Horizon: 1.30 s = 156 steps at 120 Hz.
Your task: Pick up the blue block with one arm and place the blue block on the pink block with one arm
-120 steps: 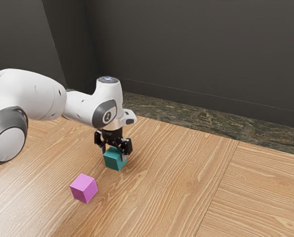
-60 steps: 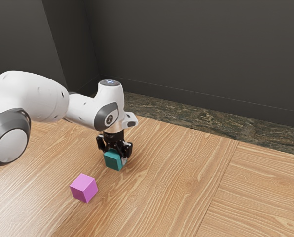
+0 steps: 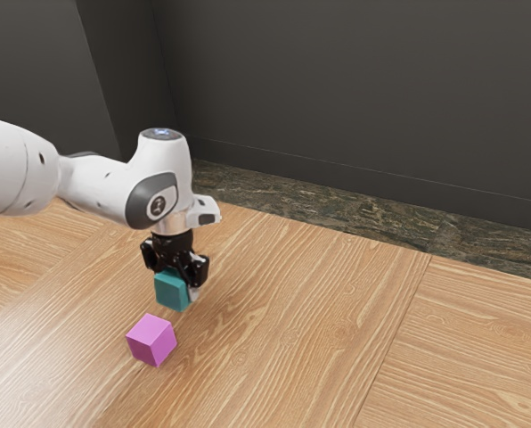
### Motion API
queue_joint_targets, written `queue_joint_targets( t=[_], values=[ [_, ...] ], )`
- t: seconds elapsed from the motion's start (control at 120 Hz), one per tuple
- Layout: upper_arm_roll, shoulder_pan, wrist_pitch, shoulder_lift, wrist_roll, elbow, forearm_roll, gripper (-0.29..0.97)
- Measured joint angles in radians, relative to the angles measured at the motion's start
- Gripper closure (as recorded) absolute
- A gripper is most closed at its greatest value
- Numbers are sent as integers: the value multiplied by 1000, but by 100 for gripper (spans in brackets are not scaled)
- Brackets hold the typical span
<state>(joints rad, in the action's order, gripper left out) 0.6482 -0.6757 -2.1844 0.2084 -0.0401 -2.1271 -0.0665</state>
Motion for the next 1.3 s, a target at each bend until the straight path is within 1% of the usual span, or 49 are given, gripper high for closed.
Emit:
queue_joint_targets(
  t=[0.05, 0.108, 0.208, 0.333, 0.425, 0.525, 0.642, 0.675, 0.717, 0.983, 1.033, 1.3],
  values=[
    [43, -47, 2, -22, 3, -25, 6, 30],
    [64, -70, 4, -50, 5, -54, 19, 31],
    [74, -80, 11, -91, 11, -98, 44, 31],
    [80, -91, 27, -109, 19, -110, 59, 31],
    [87, -105, 41, -145, 24, -130, 69, 31],
    [89, -105, 54, -188, 28, -158, 89, 31],
    [76, -83, 72, -209, 32, -170, 108, 30],
    [110, -114, 78, -213, 33, -172, 114, 30],
    [120, -121, 84, -219, 34, -175, 120, 30],
    [112, -85, 114, -242, 38, -192, 145, 31],
    [111, -81, 117, -241, 39, -192, 150, 25],
    [108, -88, 128, -240, 46, -190, 174, 9]
  ],
)
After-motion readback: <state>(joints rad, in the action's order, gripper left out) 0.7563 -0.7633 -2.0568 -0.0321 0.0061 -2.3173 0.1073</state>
